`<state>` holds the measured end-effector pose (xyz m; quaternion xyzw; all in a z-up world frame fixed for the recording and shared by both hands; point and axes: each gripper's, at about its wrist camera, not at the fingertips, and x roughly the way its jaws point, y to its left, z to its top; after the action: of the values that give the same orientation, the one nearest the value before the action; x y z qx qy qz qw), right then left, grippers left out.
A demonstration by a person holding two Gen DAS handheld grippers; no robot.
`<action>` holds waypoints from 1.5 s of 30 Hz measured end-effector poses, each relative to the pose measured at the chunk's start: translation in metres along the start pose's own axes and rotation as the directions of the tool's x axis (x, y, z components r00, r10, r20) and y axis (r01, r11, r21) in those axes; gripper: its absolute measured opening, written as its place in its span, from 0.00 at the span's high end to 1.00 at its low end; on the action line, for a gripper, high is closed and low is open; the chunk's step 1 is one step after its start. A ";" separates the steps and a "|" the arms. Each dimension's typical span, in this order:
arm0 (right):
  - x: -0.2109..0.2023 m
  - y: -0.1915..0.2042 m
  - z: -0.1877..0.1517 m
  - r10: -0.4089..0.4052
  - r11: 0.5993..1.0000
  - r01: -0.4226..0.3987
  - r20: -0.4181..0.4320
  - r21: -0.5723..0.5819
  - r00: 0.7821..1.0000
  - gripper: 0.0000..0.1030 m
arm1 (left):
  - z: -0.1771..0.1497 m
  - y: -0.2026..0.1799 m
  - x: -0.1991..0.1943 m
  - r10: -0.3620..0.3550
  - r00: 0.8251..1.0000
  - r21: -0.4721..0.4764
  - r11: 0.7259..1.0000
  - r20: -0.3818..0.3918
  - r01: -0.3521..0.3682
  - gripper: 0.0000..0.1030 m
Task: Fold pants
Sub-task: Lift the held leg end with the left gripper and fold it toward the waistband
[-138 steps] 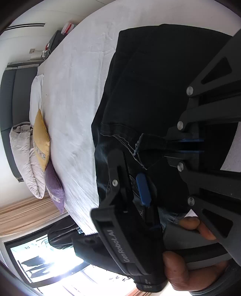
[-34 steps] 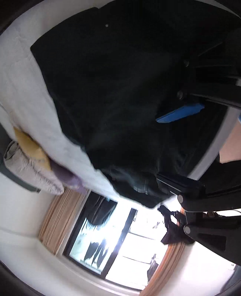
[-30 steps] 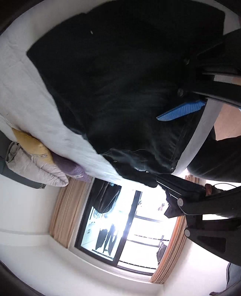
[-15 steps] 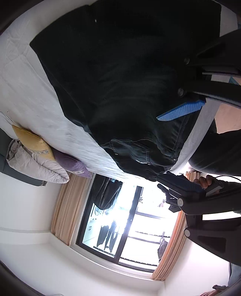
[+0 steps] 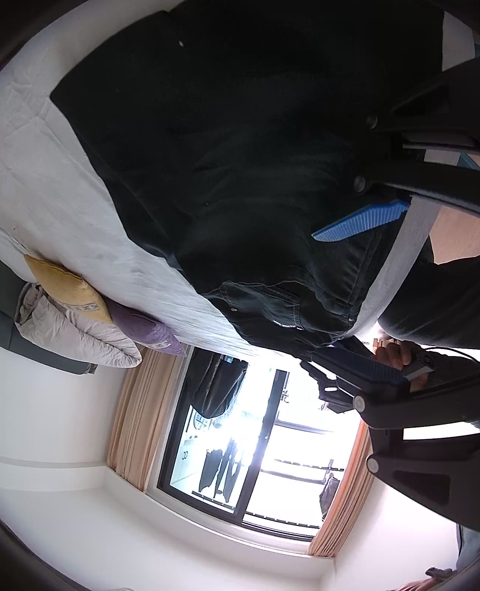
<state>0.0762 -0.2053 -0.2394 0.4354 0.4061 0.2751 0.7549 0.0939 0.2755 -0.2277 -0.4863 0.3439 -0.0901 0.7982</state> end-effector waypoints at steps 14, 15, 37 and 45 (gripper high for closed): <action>0.021 -0.002 0.015 0.004 1.000 -0.004 -0.013 0.001 1.000 0.38 | 0.009 0.013 0.030 -0.033 0.999 -0.084 0.996 -0.022 0.031 0.78; 0.025 -0.004 0.015 -0.004 1.000 0.004 -0.017 0.007 1.000 0.38 | 0.008 0.014 0.031 -0.031 0.999 -0.085 0.996 -0.022 0.029 0.80; 0.031 0.006 0.017 -0.032 0.999 0.030 -0.053 -0.032 0.998 0.36 | 0.002 -0.020 0.021 -0.018 1.000 -0.038 0.999 0.013 0.018 0.89; 0.034 -0.012 0.014 -0.102 0.993 0.095 -0.114 -0.064 0.988 0.41 | -0.004 -0.053 0.011 0.003 1.000 0.023 1.000 0.028 -0.004 0.89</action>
<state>0.1068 -0.1915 -0.2586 0.3755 0.4628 0.2742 0.7548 0.1096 0.2400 -0.1900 -0.4778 0.3324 -0.0857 0.8086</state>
